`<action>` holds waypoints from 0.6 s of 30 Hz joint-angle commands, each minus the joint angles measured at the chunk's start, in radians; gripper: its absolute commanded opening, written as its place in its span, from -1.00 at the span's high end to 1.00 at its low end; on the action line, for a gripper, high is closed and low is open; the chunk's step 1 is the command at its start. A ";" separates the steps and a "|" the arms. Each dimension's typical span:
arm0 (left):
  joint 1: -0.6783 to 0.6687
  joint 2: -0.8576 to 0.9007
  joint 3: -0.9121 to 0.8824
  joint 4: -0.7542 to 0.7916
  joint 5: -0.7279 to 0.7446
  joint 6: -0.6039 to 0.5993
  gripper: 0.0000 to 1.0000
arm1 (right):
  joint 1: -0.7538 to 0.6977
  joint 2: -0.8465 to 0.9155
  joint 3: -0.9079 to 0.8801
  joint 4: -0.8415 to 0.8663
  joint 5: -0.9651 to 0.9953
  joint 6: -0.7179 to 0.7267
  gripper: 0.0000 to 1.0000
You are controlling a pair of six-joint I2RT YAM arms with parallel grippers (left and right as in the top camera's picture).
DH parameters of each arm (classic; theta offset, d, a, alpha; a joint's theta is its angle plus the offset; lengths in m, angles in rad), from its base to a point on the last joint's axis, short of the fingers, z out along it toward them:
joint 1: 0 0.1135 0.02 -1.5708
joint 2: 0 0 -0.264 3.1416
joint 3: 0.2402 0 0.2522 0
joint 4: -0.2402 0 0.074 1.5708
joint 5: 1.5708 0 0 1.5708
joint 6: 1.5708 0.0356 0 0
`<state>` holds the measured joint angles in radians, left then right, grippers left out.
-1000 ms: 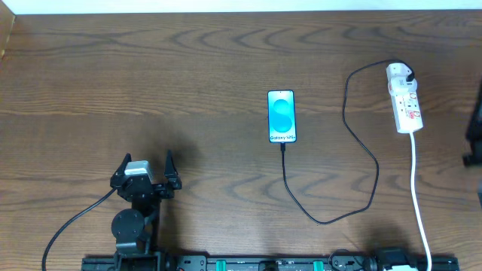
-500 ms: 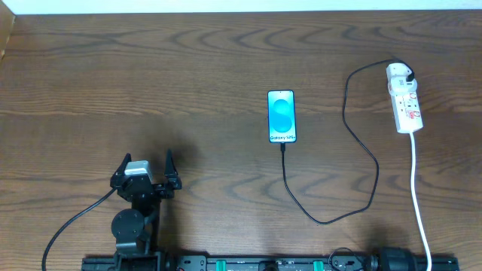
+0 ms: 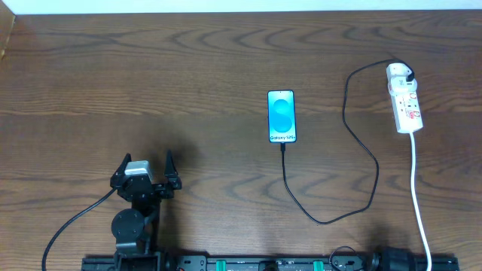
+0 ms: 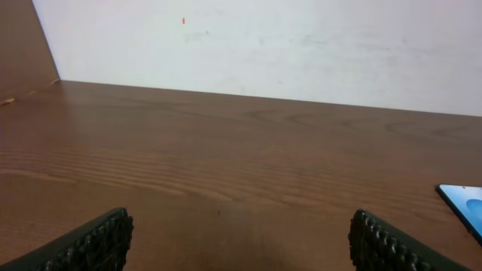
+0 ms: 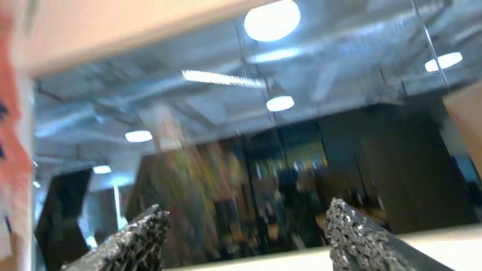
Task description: Plug charger to phone and switch on socket
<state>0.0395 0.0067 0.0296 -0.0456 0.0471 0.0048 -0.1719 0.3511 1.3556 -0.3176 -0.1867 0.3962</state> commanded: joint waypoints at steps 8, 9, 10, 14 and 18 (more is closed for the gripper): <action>0.005 -0.003 -0.026 -0.023 -0.003 0.014 -0.83 | -0.004 0.003 0.002 -0.219 -0.175 0.239 -0.61; 0.005 -0.003 -0.026 -0.023 -0.003 0.014 -0.83 | -0.004 0.003 0.002 -0.246 -0.203 0.239 -0.64; 0.005 -0.003 -0.026 -0.023 -0.003 0.014 -0.83 | -0.004 0.003 0.002 -0.267 -0.225 0.238 -0.68; 0.005 -0.003 -0.026 -0.023 -0.003 0.014 -0.83 | -0.002 0.003 0.002 -0.309 -0.255 0.234 -0.82; 0.005 -0.003 -0.026 -0.023 -0.003 0.014 -0.83 | 0.037 0.003 0.002 -0.337 -0.266 0.225 -0.84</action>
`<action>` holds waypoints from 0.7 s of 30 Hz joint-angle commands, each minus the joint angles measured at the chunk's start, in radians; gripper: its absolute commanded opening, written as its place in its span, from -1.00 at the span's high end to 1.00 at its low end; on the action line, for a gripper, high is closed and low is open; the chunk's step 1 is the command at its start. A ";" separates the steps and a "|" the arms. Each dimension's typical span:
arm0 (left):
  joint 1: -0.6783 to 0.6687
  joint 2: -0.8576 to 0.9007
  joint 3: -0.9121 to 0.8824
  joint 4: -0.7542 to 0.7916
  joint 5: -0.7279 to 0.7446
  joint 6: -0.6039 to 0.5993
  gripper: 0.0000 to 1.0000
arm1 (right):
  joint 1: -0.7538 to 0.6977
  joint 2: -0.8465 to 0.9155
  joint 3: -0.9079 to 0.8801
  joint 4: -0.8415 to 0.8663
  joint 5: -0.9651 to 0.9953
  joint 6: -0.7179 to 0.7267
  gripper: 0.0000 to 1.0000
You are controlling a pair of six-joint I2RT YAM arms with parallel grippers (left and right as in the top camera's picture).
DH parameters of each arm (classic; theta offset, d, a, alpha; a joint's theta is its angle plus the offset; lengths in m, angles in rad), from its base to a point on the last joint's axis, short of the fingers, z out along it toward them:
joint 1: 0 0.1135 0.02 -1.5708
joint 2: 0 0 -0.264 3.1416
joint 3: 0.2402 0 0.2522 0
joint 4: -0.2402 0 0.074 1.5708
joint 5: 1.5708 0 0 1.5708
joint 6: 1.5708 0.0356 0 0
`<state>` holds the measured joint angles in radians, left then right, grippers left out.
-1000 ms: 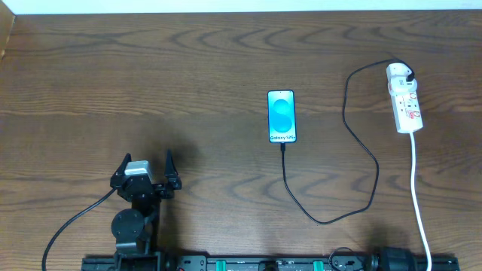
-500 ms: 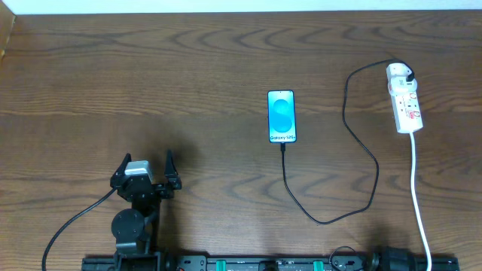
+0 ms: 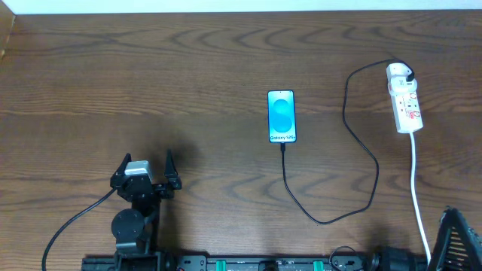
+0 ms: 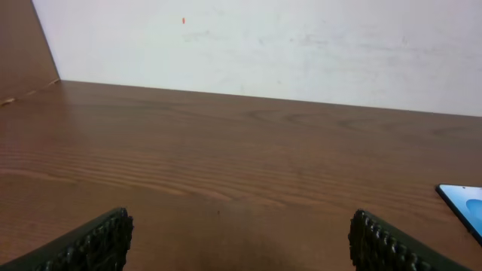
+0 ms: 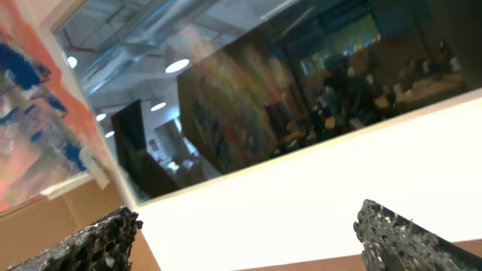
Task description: Plug charger to phone and switch on socket
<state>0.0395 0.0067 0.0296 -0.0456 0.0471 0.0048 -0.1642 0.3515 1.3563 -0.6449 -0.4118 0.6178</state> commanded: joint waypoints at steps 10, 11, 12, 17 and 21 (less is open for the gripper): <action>0.005 -0.003 -0.025 -0.023 -0.003 0.014 -0.83 | 0.142 0.003 0.001 -0.141 0.027 -0.317 -0.99; 0.005 -0.003 -0.026 -0.023 -0.003 0.014 -0.83 | 0.142 0.003 -0.002 -0.154 0.082 -0.343 -0.98; 0.005 -0.003 -0.025 -0.023 -0.003 0.014 -0.83 | 0.142 0.003 -0.005 -0.162 0.151 -0.357 -0.99; 0.005 -0.003 -0.026 -0.023 -0.003 0.014 -0.83 | 0.142 0.003 -0.018 -0.222 0.336 -0.361 -0.98; 0.005 -0.003 -0.026 -0.023 -0.003 0.014 -0.83 | 0.142 0.003 -0.018 -0.373 0.342 -0.361 -0.98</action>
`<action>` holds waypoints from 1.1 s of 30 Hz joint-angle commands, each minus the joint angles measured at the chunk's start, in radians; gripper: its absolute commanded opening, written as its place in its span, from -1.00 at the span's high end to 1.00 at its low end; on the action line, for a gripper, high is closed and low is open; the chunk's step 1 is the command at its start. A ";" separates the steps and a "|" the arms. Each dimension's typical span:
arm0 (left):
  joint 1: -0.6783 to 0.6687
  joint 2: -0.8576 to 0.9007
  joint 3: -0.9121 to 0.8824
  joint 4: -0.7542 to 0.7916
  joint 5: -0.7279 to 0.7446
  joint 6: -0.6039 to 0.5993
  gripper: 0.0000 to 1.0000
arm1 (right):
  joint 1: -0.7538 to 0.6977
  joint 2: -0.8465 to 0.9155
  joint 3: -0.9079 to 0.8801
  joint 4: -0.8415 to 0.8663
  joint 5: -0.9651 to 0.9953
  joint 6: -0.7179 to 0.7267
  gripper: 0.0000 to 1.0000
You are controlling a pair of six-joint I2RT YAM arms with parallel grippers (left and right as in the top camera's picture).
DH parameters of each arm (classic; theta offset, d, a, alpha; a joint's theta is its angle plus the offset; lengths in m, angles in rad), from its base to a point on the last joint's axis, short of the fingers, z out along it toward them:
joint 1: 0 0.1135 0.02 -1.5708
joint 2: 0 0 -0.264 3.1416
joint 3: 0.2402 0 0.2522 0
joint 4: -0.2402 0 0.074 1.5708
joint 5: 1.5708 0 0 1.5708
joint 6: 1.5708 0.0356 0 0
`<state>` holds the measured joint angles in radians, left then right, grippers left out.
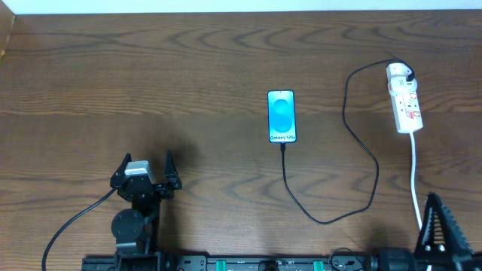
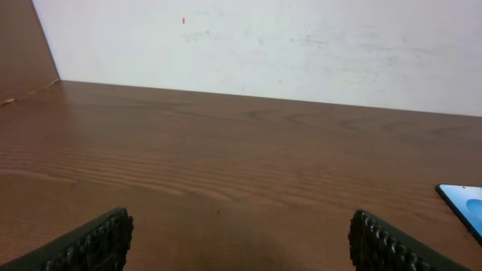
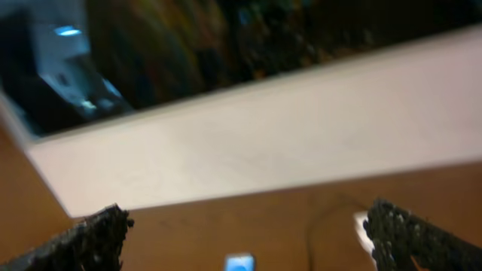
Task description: Plug charger to phone and switch on socket
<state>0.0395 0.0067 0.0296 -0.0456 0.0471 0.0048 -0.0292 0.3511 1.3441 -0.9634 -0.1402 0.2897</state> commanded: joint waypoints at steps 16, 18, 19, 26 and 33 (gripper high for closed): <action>0.005 -0.003 -0.025 -0.023 -0.003 0.014 -0.83 | 0.007 0.003 -0.033 -0.199 0.149 -0.036 -0.99; 0.005 -0.003 -0.026 -0.023 -0.003 0.014 -0.83 | 0.007 0.003 -0.056 -0.190 0.149 -0.036 -0.99; 0.005 -0.003 -0.025 -0.023 -0.003 0.014 -0.83 | 0.007 0.003 -0.071 -0.184 0.149 -0.036 -0.98; 0.005 -0.003 -0.026 -0.023 -0.003 0.014 -0.83 | 0.007 -0.008 -0.253 -0.051 0.150 -0.033 -0.98; 0.005 -0.003 -0.026 -0.023 -0.003 0.014 -0.83 | 0.006 -0.119 -0.510 0.207 0.149 -0.030 -0.99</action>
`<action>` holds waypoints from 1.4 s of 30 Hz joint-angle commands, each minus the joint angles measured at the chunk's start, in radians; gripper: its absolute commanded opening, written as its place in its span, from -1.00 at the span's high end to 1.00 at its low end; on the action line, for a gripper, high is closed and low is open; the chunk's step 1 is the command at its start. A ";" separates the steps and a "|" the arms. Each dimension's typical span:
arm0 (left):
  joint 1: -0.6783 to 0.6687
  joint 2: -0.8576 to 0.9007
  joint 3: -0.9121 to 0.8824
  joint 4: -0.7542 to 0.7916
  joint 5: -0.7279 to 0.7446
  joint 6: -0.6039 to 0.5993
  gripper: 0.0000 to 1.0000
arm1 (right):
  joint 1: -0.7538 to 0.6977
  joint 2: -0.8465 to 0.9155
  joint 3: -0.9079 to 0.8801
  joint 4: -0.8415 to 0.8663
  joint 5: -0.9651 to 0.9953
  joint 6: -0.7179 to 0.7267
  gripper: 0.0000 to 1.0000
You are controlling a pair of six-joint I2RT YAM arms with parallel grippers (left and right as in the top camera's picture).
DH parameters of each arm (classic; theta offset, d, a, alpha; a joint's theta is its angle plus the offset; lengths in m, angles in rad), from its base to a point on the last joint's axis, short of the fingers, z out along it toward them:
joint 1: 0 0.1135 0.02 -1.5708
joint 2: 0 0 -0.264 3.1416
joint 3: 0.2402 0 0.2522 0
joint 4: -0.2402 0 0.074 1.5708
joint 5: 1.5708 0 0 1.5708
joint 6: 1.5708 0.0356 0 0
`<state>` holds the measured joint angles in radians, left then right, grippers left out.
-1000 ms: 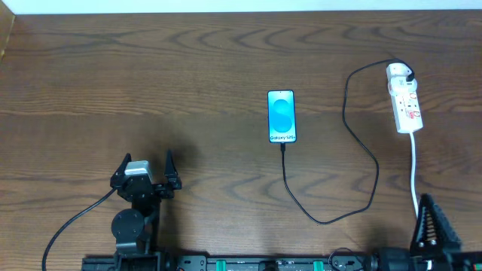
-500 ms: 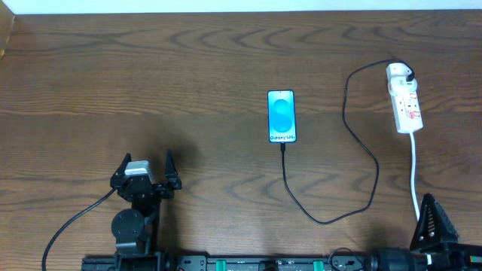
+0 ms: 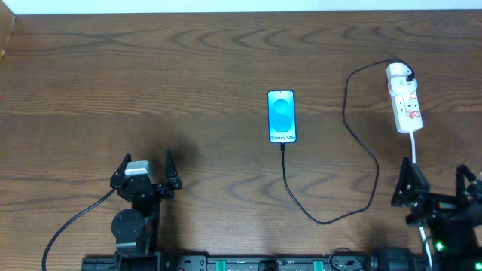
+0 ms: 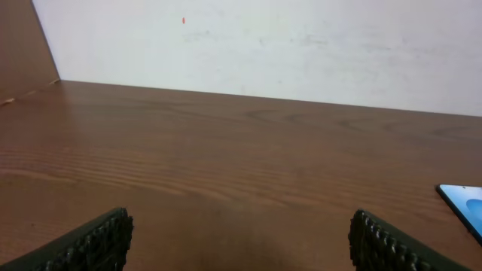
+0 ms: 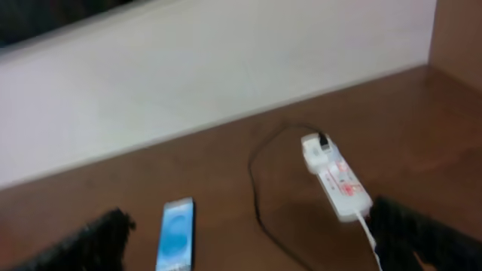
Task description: Plug charger to phone and switch on socket
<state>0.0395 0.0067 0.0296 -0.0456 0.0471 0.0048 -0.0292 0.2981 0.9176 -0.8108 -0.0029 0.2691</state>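
A phone [image 3: 282, 116] with a lit blue screen lies face up mid-table; its corner [image 4: 463, 203] shows in the left wrist view. A black charger cable [image 3: 373, 162] meets the phone's bottom edge, loops right and ends in a plug on the white power strip [image 3: 404, 105]. The right wrist view, blurred, shows the phone [image 5: 175, 233], the cable [image 5: 256, 188] and the strip [image 5: 337, 177] ahead. My right gripper [image 3: 435, 188] is open at the front right, below the strip. My left gripper [image 3: 144, 172] stands open at the front left, nothing between its fingers [image 4: 90, 245].
The strip's white cord [image 3: 415, 162] runs toward the front edge, right beside my right gripper. A pale wall [image 4: 263, 45] borders the far side of the brown wooden table [image 3: 151, 75]. A brown side panel [image 5: 459, 38] stands at the far right.
My right gripper has come further into the overhead view, from the bottom right corner to beside the white cord. Its camera now looks down on phone, cable and strip. The left arm has not moved.
At first my right arm was out of the overhead view, its camera facing ceiling lights. Then a fingertip showed at the bottom right corner, camera on the wall. It rose further into view, and now stands open below the strip. Phone, cable and left gripper stayed put.
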 commanded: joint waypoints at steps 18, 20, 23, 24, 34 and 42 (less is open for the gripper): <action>0.005 -0.003 -0.026 -0.023 -0.003 0.014 -0.83 | -0.048 -0.293 -0.502 0.381 0.012 0.097 -0.99; 0.005 -0.003 -0.026 -0.023 -0.003 0.014 -0.83 | -0.048 -0.293 -0.521 0.382 0.012 0.097 -0.98; 0.005 -0.003 -0.026 -0.023 -0.003 0.014 -0.83 | -0.048 -0.293 -0.558 0.400 0.012 0.097 -0.98; 0.005 -0.003 -0.026 -0.023 -0.003 0.014 -0.83 | -0.048 -0.293 -0.574 0.410 0.012 0.097 -0.99; 0.005 -0.003 -0.026 -0.023 -0.003 0.014 -0.83 | -0.048 -0.294 -0.700 0.574 0.012 0.097 -0.99; 0.005 -0.003 -0.026 -0.023 -0.003 0.014 -0.83 | -0.048 -0.294 -0.809 0.744 0.012 0.097 -0.99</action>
<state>0.0395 0.0067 0.0296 -0.0456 0.0471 0.0048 -0.0711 0.0113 0.1516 -0.1055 -0.0021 0.3561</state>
